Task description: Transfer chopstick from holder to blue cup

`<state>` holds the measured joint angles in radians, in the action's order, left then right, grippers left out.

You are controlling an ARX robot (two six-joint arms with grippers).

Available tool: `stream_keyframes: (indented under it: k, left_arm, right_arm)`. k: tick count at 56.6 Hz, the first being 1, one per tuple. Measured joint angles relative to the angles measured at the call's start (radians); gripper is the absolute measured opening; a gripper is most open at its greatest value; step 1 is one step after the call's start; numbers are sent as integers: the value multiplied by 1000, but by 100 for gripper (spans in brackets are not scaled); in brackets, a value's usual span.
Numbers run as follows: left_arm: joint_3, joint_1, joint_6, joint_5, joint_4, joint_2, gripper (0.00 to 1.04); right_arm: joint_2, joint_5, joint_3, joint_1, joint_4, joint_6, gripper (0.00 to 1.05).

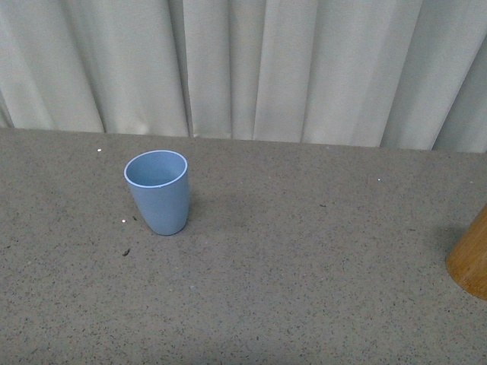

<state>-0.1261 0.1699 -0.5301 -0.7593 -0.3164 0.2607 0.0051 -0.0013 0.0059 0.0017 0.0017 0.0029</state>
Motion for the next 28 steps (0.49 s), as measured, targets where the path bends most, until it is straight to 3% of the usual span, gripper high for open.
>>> stream_keyframes:
  k: [28]
  left_arm:
    - [0,0,0,0,0,0,98]
  right_arm:
    - [0,0,0,0,0,0,95]
